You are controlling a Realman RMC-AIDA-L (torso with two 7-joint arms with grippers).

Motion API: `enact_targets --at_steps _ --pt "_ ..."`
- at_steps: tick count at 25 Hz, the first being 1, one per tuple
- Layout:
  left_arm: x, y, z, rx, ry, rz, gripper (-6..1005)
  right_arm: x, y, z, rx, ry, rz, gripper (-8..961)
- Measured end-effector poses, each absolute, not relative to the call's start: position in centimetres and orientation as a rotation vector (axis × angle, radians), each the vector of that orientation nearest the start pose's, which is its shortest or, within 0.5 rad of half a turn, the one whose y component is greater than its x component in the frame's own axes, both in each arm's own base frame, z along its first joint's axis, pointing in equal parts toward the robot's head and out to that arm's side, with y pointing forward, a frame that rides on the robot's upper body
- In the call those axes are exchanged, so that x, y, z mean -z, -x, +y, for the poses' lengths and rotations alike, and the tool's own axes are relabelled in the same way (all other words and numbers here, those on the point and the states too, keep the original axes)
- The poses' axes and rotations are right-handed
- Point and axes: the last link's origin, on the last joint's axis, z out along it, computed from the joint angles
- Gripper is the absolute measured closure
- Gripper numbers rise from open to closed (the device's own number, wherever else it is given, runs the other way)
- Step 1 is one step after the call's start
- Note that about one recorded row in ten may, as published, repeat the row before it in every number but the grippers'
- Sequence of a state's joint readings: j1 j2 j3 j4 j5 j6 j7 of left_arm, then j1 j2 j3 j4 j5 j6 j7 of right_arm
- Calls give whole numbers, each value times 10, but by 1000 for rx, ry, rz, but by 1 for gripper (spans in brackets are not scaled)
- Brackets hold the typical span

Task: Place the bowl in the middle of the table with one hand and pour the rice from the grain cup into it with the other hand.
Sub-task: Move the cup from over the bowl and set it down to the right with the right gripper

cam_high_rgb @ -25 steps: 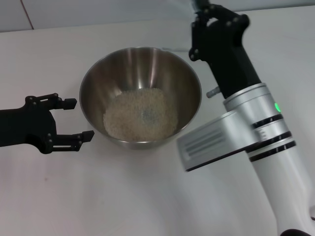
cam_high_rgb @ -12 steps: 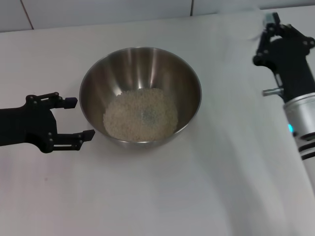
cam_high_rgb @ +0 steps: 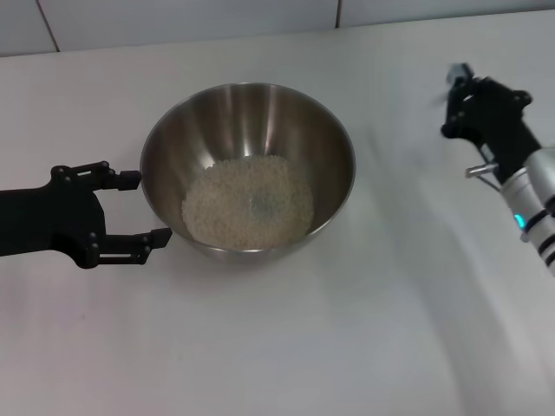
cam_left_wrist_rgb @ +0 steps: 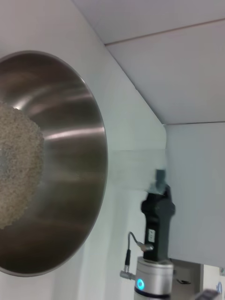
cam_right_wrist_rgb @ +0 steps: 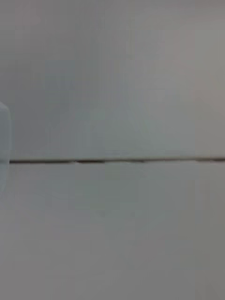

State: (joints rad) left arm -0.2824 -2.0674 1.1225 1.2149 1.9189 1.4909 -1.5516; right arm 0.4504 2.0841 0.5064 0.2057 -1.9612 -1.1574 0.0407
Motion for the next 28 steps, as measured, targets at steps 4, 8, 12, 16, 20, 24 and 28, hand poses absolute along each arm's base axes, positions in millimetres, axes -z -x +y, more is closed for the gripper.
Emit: enact_targets --at_steps 4,8,12,16,20,24,28 --pt "-24 237 309 347 2804 -300 133 45 -315 332 -612 1725 523 940" --pt "-23 236 310 345 2808 -295 132 52 -314 335 -581 1775 524 941" --pt "-22 235 310 343 2813 -292 132 55 -315 337 -558 1793 538 942" --pt "-21 234 310 343 2815 -289 133 58 -317 338 -536 1802 555 941" --pt "-21 234 310 345 2816 -289 133 58 -319 337 -529 1803 560 931" --pt "-21 234 310 345 2816 -289 132 58 -321 334 -528 1801 568 816" --pt "-21 234 310 345 2817 -289 132 61 -322 330 -531 1798 587 655"
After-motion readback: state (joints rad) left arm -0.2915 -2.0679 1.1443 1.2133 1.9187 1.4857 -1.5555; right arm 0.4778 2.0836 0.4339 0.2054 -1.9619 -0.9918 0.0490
